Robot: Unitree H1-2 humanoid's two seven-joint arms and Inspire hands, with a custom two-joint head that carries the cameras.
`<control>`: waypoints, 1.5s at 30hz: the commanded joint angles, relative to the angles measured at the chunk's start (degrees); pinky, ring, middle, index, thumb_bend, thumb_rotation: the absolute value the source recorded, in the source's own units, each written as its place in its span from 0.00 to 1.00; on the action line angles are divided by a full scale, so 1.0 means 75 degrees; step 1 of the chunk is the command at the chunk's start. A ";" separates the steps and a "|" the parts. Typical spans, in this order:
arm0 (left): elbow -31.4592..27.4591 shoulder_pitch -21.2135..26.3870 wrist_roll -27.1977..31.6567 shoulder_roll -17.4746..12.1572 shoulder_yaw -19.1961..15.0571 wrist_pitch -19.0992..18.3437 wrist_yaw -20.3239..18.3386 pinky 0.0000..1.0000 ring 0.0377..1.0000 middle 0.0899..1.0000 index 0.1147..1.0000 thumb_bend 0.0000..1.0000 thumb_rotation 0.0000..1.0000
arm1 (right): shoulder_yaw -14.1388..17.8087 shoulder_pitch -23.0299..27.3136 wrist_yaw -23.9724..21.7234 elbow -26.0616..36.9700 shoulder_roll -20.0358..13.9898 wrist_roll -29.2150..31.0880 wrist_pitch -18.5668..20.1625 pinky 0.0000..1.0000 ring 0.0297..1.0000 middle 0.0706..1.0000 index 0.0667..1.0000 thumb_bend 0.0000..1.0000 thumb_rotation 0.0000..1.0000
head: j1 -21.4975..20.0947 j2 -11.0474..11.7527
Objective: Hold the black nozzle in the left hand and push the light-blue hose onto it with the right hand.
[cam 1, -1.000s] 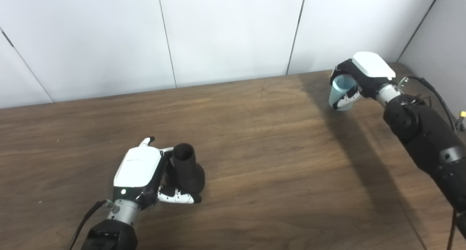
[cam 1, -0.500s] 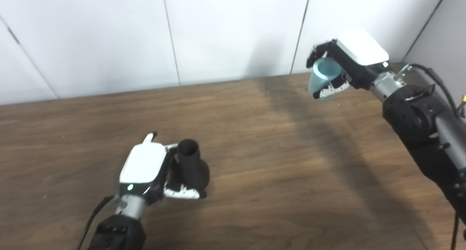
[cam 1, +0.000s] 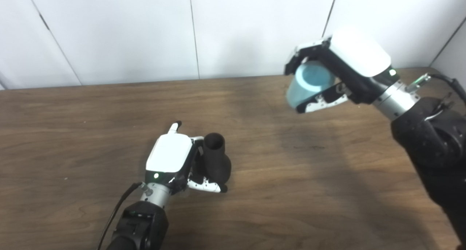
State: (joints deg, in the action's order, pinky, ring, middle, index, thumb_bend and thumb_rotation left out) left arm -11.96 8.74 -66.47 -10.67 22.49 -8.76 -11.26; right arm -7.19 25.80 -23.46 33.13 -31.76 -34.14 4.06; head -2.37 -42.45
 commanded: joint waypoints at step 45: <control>-0.0036 0.0216 -0.0500 0.0528 0.0416 -0.0350 -0.0165 0.96 0.61 0.46 0.40 0.52 0.00 | -0.1144 0.0624 -0.0643 -0.0691 0.1963 -0.0369 -0.0487 0.29 0.35 0.44 0.52 0.49 0.00 | 0.0610 -0.0133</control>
State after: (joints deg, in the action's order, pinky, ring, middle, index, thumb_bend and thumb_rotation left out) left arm -12.03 9.50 -70.68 -7.82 24.72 -12.67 -13.34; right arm -16.31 28.60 -30.50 27.35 -17.09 -36.68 2.35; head 2.20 -43.42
